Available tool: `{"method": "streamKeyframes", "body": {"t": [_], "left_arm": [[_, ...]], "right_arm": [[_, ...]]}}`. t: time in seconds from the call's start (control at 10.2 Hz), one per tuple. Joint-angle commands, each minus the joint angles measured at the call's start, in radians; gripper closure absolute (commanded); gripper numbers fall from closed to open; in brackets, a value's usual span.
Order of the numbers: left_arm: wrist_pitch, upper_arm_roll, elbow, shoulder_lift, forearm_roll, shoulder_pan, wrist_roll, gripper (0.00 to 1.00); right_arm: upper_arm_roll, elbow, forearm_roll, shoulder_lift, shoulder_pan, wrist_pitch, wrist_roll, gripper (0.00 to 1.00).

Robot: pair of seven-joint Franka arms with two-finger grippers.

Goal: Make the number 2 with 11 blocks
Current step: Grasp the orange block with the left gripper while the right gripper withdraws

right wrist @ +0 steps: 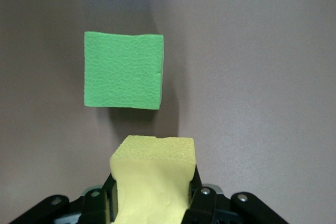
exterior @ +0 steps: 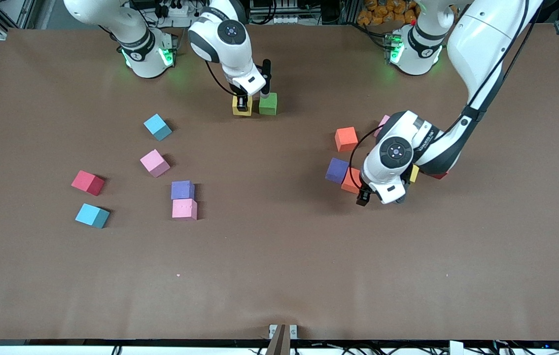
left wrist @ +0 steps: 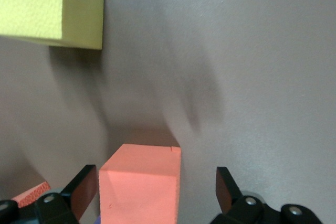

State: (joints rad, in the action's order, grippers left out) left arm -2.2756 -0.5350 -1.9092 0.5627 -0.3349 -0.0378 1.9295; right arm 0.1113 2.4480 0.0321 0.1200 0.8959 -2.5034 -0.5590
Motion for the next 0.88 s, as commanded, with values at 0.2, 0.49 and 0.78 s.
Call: {"method": "streamKeyframes", "body": {"t": [0.2,0.49,0.78], "left_arm": [[-0.061,-0.010,-0.088,-0.017,-0.010,0.013,0.055,0.00],[-0.073,-0.010,-0.102,-0.007,-0.010,0.027,0.056,0.00],[-0.090,-0.008,-0.100,0.005,-0.010,0.027,0.057,0.00]], "right_arm": [[-0.004,-0.014,-0.014,0.041,0.052,-0.028,0.071,0.58],[-0.004,-0.024,-0.012,0.070,0.070,-0.064,0.071,0.58],[-0.004,-0.024,-0.012,0.084,0.083,-0.081,0.073,0.58]]}}
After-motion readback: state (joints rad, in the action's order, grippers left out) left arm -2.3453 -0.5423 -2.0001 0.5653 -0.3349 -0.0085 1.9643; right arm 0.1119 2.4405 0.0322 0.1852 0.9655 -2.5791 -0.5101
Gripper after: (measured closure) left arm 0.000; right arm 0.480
